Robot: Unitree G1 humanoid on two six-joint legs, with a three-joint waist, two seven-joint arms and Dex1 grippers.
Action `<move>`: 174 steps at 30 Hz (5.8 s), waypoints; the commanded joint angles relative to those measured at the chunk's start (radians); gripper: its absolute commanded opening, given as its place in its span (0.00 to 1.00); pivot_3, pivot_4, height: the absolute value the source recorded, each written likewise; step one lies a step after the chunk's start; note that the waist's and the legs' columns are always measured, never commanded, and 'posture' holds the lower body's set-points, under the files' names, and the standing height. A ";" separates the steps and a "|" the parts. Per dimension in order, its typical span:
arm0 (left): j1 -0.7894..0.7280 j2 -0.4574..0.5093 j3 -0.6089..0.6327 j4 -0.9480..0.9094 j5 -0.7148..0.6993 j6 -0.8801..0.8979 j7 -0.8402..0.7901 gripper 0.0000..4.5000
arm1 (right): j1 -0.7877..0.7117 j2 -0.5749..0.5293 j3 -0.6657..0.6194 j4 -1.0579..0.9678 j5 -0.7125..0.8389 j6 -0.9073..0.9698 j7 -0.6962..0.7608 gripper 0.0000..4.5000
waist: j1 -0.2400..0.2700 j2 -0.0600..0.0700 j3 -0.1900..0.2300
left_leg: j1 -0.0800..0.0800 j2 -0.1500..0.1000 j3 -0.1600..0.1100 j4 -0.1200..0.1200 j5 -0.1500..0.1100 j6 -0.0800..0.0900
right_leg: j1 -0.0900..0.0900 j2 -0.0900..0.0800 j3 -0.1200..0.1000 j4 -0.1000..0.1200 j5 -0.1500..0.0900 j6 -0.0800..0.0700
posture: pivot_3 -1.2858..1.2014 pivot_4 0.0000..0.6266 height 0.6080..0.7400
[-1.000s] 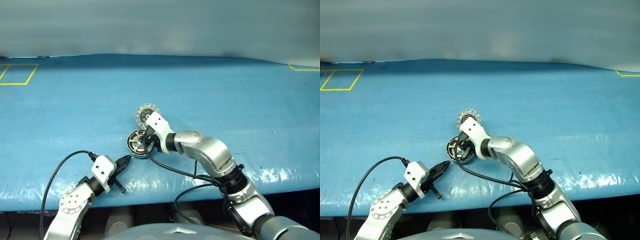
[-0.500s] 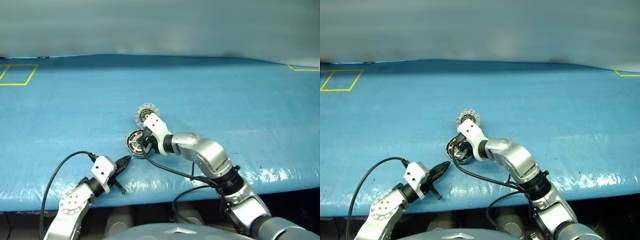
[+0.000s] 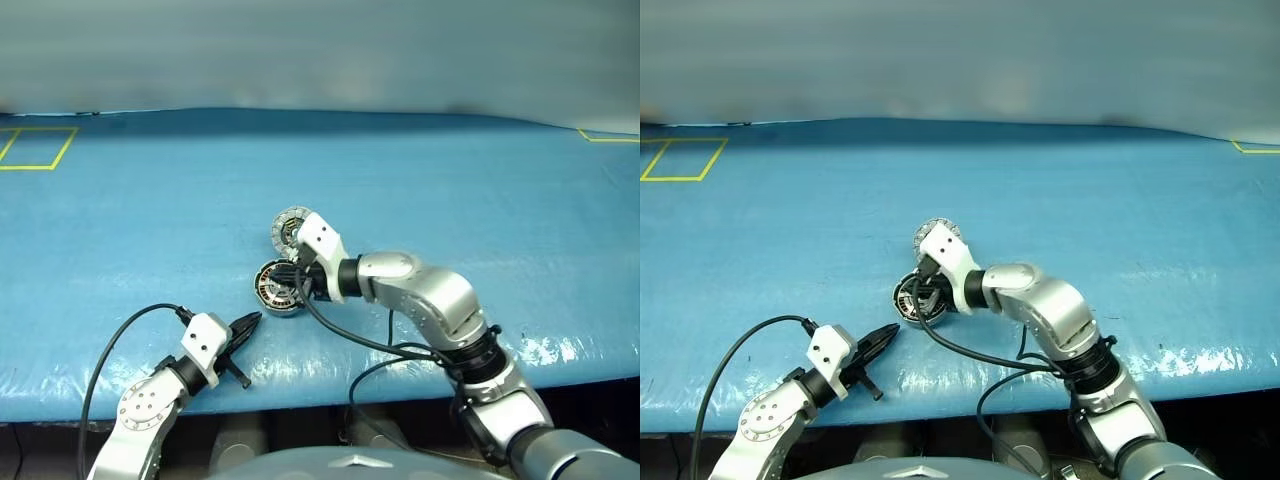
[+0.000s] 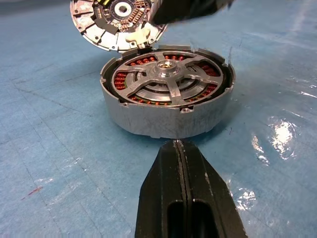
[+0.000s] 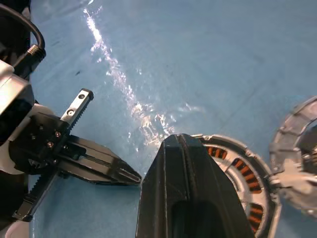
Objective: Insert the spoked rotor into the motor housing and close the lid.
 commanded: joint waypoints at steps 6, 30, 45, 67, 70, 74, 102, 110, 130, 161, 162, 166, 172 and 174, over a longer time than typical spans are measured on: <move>-0.001 -0.026 0.004 -0.013 -0.004 -0.043 0.024 0.00 | -0.109 0.024 -0.116 0.336 -0.223 -0.477 -0.141 0.00 | -0.002 0.000 0.000 | 0.000 -0.001 0.001 0.000 0.000 0.000 | 0.000 0.002 0.000 0.000 0.002 0.001 | 0.52 0.24 1.00; 0.034 -0.070 -0.011 -0.024 0.023 -0.117 0.077 0.00 | -0.391 0.181 -0.252 1.217 -0.188 -0.789 0.353 0.00 | 0.000 0.003 0.002 | 0.000 0.000 0.003 -0.001 0.000 0.000 | 0.000 0.001 0.001 0.001 0.005 -0.003 | 0.52 0.24 1.00; 0.032 -0.059 -0.010 -0.020 0.023 -0.103 0.072 0.00 | -0.152 0.168 -0.132 0.742 -0.101 -0.419 0.575 0.00 | 0.001 0.003 0.002 | 0.000 0.000 0.002 -0.001 0.000 0.000 | 0.000 0.001 0.000 0.001 0.005 -0.003 | 0.52 0.24 1.00; 0.038 -0.054 -0.013 -0.036 0.018 -0.079 0.074 0.00 | 0.174 0.226 -0.179 0.032 -0.048 -0.206 0.059 0.00 | -0.001 0.003 0.002 | 0.000 -0.001 0.000 0.000 0.000 0.000 | 0.000 0.003 0.000 0.002 0.002 0.001 | 0.52 0.24 1.00; 0.043 -0.056 -0.014 -0.037 0.014 -0.082 0.073 0.00 | 0.220 0.207 -0.115 -0.045 -0.147 -0.179 -0.082 0.04 | 0.002 0.002 0.001 | 0.000 0.000 0.000 0.000 0.000 -0.001 | 0.000 0.003 0.000 0.002 0.002 0.001 | 0.52 0.24 1.00; 0.042 -0.066 -0.014 -0.032 0.001 -0.090 0.070 0.00 | 0.273 0.146 0.000 -0.084 -0.244 -0.206 -0.146 0.27 | 0.003 0.002 0.001 | 0.000 0.000 0.001 0.000 0.000 -0.001 | 0.000 -0.001 0.001 0.001 0.001 0.000 | 0.52 0.24 1.00; 0.049 -0.061 0.003 0.001 0.002 -0.127 0.061 0.00 | 0.232 0.128 0.139 0.028 -0.301 -0.210 -0.175 0.99 | 0.001 0.002 0.001 | 0.000 0.000 0.001 0.002 0.000 0.000 | 0.000 0.002 0.001 0.001 -0.001 -0.003 | 0.52 0.24 1.00; 0.054 -0.062 0.007 -0.001 0.001 -0.132 0.062 0.00 | 0.229 0.139 0.119 0.048 -0.305 -0.212 -0.177 0.68 | 0.001 0.001 0.001 | 0.000 0.000 0.001 0.002 0.000 -0.001 | 0.000 0.002 0.001 0.001 -0.001 -0.002 | 0.52 0.24 1.00; 0.056 -0.065 0.003 -0.010 -0.002 -0.124 0.062 0.00 | 0.212 0.143 0.093 0.026 -0.240 -0.113 -0.154 0.67 | 0.001 0.001 0.001 | 0.000 0.000 0.001 0.002 0.000 0.000 | 0.000 0.002 0.001 0.001 -0.001 -0.002 | 0.52 0.24 1.00; 0.056 -0.064 -0.007 -0.017 -0.004 -0.118 0.061 0.00 | 0.168 0.100 0.153 0.100 -0.293 -0.134 -0.141 0.67 | -0.001 0.001 0.000 | 0.001 0.000 0.001 0.002 0.000 0.000 | 0.002 0.002 0.001 0.002 -0.001 -0.003 | 0.52 0.24 1.00; 0.056 -0.064 -0.007 -0.017 -0.004 -0.118 0.061 0.00 | 0.169 0.095 0.157 0.107 -0.296 -0.141 -0.136 0.67 | -0.001 0.001 0.000 | 0.002 0.000 0.001 0.002 0.000 0.000 | 0.002 0.002 0.001 0.002 -0.001 -0.003 | 0.52 0.24 1.00; 0.058 -0.062 -0.007 -0.018 -0.004 -0.116 0.060 0.00 | 0.175 0.084 0.163 0.121 -0.294 -0.168 -0.110 0.67 | -0.002 0.001 0.000 | 0.003 0.000 0.001 0.003 0.000 0.000 | 0.002 0.002 0.001 0.002 -0.001 -0.003 | 0.52 0.24 1.00; 0.059 -0.059 -0.007 -0.021 -0.002 -0.115 0.059 0.00 | 0.182 0.095 0.152 0.134 -0.310 -0.157 -0.129 0.67 | -0.002 0.001 0.000 | 0.003 0.000 0.001 0.002 0.000 0.000 | 0.002 0.002 0.001 0.002 -0.001 -0.003 | 0.52 0.24 1.00; 0.057 -0.063 -0.003 -0.025 -0.005 -0.116 0.064 0.00 | 0.182 0.097 0.149 0.136 -0.314 -0.147 -0.136 0.67 | -0.003 0.001 0.000 | 0.003 0.000 0.001 0.003 0.000 0.000 | 0.002 0.002 0.001 0.002 -0.001 -0.003 | 0.52 0.24 1.00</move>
